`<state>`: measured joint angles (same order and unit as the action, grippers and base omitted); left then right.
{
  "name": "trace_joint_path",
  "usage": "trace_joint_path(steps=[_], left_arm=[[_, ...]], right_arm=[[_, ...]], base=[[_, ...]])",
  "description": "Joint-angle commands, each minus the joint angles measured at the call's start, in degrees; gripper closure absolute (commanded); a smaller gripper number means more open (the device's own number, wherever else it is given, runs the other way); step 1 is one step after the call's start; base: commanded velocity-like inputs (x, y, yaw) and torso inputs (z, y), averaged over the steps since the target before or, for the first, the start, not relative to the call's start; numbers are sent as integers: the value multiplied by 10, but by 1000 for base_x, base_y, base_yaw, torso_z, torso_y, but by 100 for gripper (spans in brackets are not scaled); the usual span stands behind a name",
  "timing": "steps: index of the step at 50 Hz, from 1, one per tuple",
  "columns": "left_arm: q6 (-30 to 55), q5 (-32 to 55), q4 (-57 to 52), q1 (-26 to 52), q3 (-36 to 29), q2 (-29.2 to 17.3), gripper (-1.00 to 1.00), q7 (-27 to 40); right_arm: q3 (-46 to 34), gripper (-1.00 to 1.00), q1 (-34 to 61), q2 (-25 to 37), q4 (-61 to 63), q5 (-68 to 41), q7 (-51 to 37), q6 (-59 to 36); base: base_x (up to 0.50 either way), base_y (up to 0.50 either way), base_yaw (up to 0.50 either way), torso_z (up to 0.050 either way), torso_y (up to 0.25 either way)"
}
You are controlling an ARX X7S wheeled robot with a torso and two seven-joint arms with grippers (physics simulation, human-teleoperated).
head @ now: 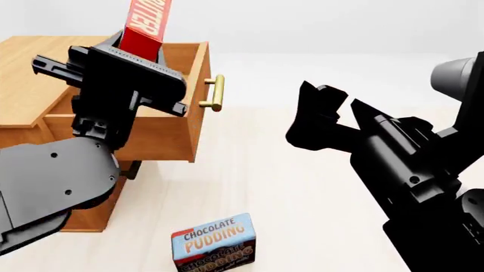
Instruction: Put the butter at the back in the top drawer of the cabinet and close it.
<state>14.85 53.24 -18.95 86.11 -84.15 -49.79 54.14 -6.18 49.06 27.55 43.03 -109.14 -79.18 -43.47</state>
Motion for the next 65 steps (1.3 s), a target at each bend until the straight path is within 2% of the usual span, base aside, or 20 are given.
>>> trace_joint_path(steps=[1, 12, 27, 31, 38, 46, 65], left_arm=[[-43, 50, 90, 10, 51, 17, 100, -54], [-54, 116, 176, 12, 80, 57, 100, -108], [-48, 163, 248, 9, 96, 94, 100, -139], [-46, 166, 252, 6, 96, 97, 100, -142], [-45, 166, 249, 3, 95, 94, 100, -143], [-42, 166, 244, 4, 96, 94, 100, -142], [-30, 160, 290, 11, 94, 117, 100, -146]], right_arm=[[-1, -100, -8, 3, 10, -4, 1, 5], [2, -100, -18, 10, 18, -5, 5, 9], [2, -100, -37, 20, 22, 26, 26, -2], [5, -100, -43, 26, 31, 75, 38, -17], [-3, -100, -73, 44, 54, 275, 94, -61], [-34, -100, -97, 67, 70, 430, 145, -65], [-41, -100, -143, 75, 70, 469, 183, -34]], base=[[0, 0, 0, 10, 0], [0, 0, 0, 0, 2], [0, 0, 0, 1, 1], [0, 0, 0, 0, 0], [0, 0, 0, 0, 1], [0, 0, 0, 1, 3], [0, 0, 0, 0, 2]])
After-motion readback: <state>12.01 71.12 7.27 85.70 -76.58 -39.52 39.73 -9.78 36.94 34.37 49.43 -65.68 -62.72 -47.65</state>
